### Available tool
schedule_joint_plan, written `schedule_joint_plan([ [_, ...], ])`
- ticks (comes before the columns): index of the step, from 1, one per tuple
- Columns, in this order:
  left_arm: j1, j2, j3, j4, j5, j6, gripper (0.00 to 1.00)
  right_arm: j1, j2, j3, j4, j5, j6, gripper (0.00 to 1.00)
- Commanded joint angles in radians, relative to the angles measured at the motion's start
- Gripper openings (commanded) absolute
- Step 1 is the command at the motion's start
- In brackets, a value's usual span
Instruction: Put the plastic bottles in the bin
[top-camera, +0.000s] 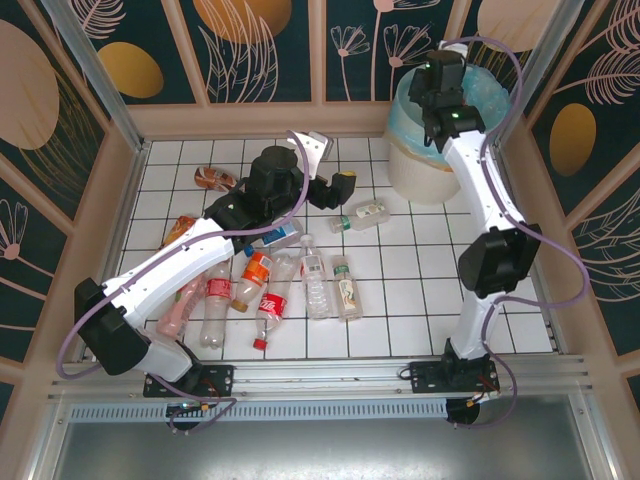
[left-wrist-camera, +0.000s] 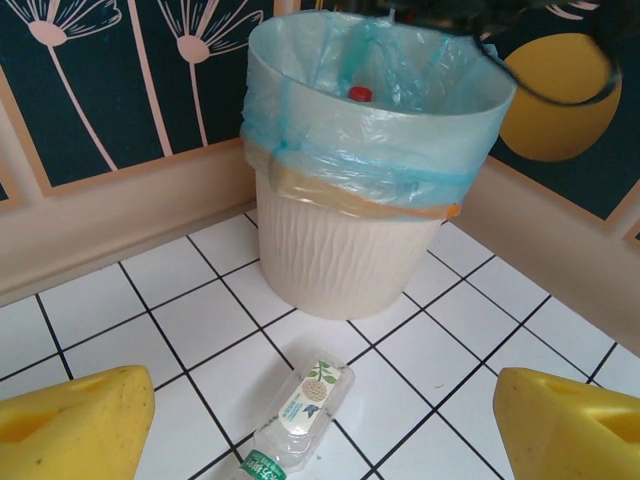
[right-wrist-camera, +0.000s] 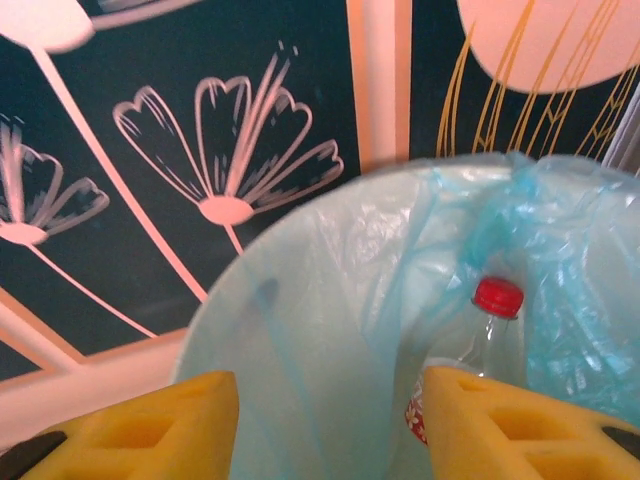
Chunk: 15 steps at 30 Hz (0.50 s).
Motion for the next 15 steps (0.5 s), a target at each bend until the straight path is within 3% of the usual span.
schedule_joint_plan([
  [1, -0.002, 0.0, -0.003, 0.022, -0.032, 0.001, 0.88, 0.029, -0.088, -0.025, 0.008, -0.018, 0.028, 0.52],
  [10, -0.001, -0.022, 0.017, -0.01, -0.071, 0.003, 0.88, 0.254, -0.339, -0.316, 0.121, 0.051, -0.012, 0.53],
  [15, -0.002, -0.032, 0.045, -0.086, -0.103, -0.049, 0.88, 0.364, -0.523, -0.619, 0.197, -0.079, 0.016, 0.52],
])
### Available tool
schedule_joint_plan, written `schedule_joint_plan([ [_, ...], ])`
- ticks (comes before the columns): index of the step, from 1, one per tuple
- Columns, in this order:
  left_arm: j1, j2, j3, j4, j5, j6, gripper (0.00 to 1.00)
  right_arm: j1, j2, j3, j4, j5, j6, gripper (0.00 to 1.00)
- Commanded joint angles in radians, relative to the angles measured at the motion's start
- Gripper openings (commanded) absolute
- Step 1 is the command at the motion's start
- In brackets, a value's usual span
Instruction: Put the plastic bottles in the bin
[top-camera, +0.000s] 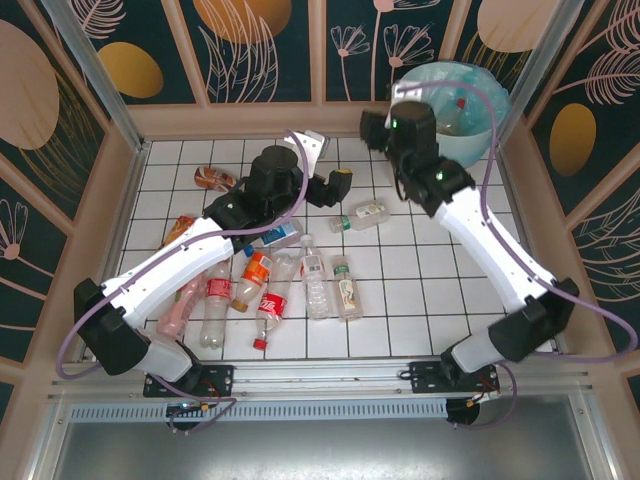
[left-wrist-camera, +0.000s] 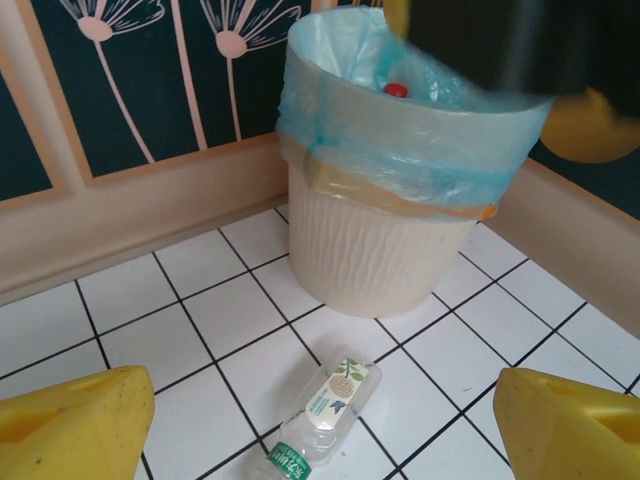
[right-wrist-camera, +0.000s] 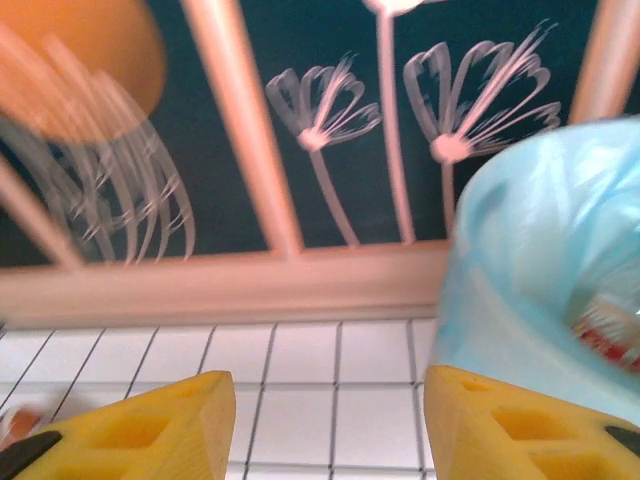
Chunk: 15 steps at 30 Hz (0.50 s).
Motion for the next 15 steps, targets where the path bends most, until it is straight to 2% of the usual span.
schedule_joint_plan([
  [1, -0.002, -0.049, 0.004, -0.05, -0.035, -0.056, 0.88, 0.033, -0.113, -0.155, 0.07, -0.095, 0.04, 0.52],
  [4, -0.002, -0.125, -0.113, -0.057, -0.056, -0.128, 0.88, 0.054, -0.162, -0.258, 0.033, -0.194, 0.1, 0.51],
  [8, -0.001, -0.215, -0.265, -0.124, -0.078, -0.24, 0.87, 0.088, -0.133, -0.304, -0.055, -0.306, 0.148, 0.51],
  [11, -0.002, -0.273, -0.389, -0.177, -0.085, -0.321, 0.87, 0.116, -0.061, -0.33, -0.069, -0.398, 0.173, 0.5],
  [15, -0.002, -0.341, -0.545, -0.219, -0.07, -0.428, 0.87, 0.16, 0.096, -0.284, -0.098, -0.447, 0.188, 0.48],
])
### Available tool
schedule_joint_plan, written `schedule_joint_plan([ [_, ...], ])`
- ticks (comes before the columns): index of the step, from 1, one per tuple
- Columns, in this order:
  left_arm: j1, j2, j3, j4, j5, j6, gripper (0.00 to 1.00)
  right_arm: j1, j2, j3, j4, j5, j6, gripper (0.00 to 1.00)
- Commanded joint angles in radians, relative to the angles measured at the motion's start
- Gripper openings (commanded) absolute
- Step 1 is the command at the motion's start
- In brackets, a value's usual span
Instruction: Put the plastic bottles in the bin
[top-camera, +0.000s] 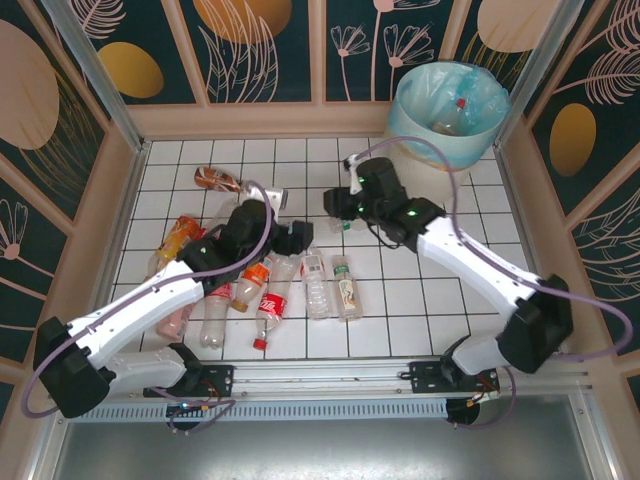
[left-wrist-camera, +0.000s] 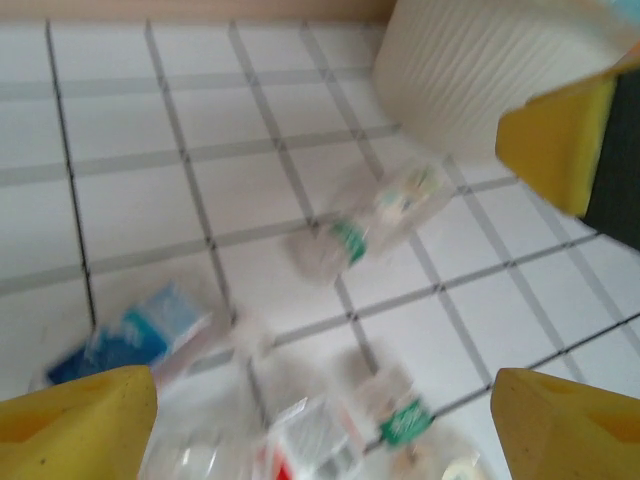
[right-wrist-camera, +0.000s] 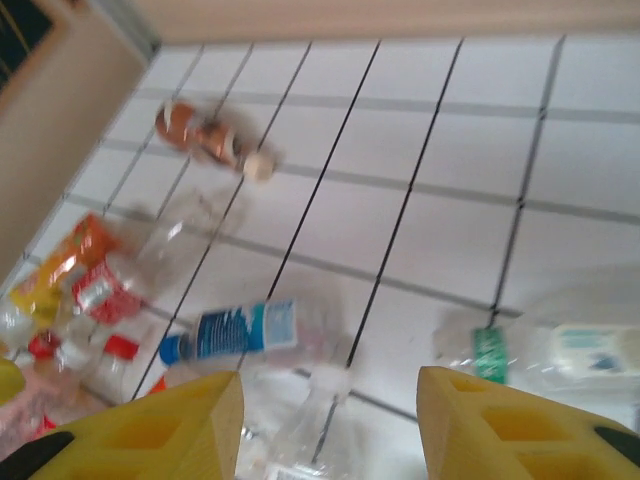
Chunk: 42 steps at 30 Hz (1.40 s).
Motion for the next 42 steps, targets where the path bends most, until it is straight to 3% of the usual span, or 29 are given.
schedule_joint_plan([
  [1, -0.001, -0.052, -0.104, -0.075, -0.004, -0.142, 0.87, 0.037, 0.13, 0.04, -0.057, -0.098, 0.045, 0.48],
  [12, -0.001, -0.127, -0.25, -0.093, -0.012, -0.226, 0.86, 0.061, 0.445, 0.195, -0.162, -0.077, 0.035, 0.47],
  [42, -0.002, -0.161, -0.307, -0.02, -0.032, -0.246, 0.87, 0.008, 0.638, 0.272, -0.139, -0.225, 0.069, 0.54],
])
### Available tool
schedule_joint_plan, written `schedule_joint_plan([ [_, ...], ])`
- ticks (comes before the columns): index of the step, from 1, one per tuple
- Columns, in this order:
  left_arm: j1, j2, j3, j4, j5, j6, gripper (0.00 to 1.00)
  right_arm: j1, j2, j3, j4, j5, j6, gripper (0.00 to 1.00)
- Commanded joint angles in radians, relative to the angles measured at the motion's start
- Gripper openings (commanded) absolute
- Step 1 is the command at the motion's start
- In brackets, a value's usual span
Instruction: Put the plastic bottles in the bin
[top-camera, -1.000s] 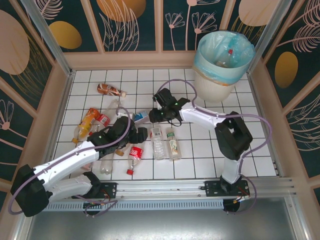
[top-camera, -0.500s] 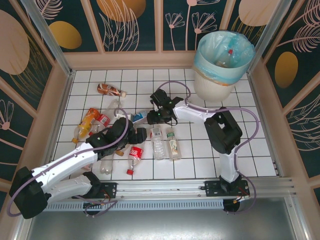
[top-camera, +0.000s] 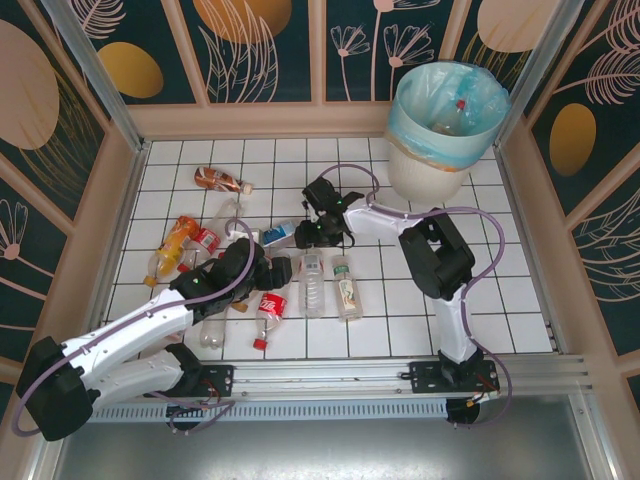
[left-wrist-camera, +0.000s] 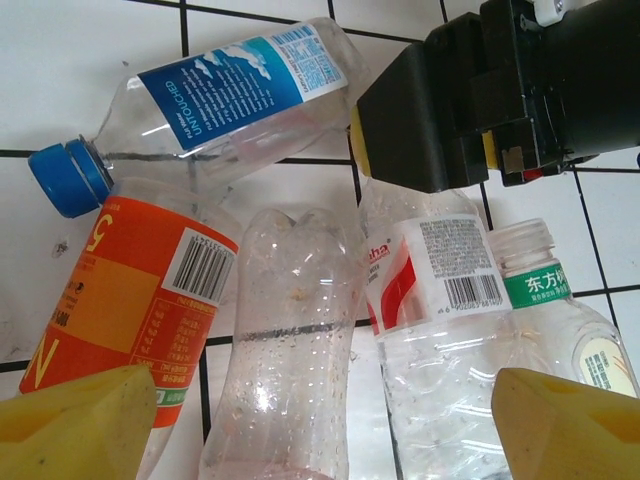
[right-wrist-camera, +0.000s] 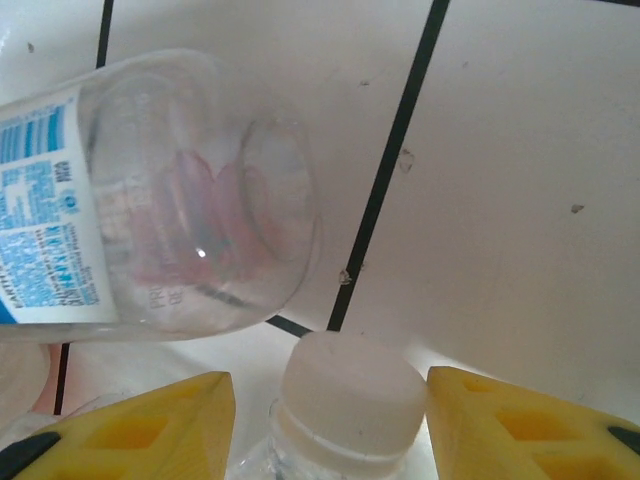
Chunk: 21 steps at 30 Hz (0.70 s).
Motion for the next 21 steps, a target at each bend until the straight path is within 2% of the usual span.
schedule_joint_plan([
  [1, -0.002, -0.008, -0.018, 0.027, -0.023, -0.013, 0.87, -0.011, 0.018, 0.015, 0.014, -0.049, 0.025, 0.54],
  [21, -0.002, 0.022, -0.009, 0.046, -0.019, -0.001, 0.88, -0.033, 0.004, -0.062, 0.096, -0.114, 0.073, 0.49],
])
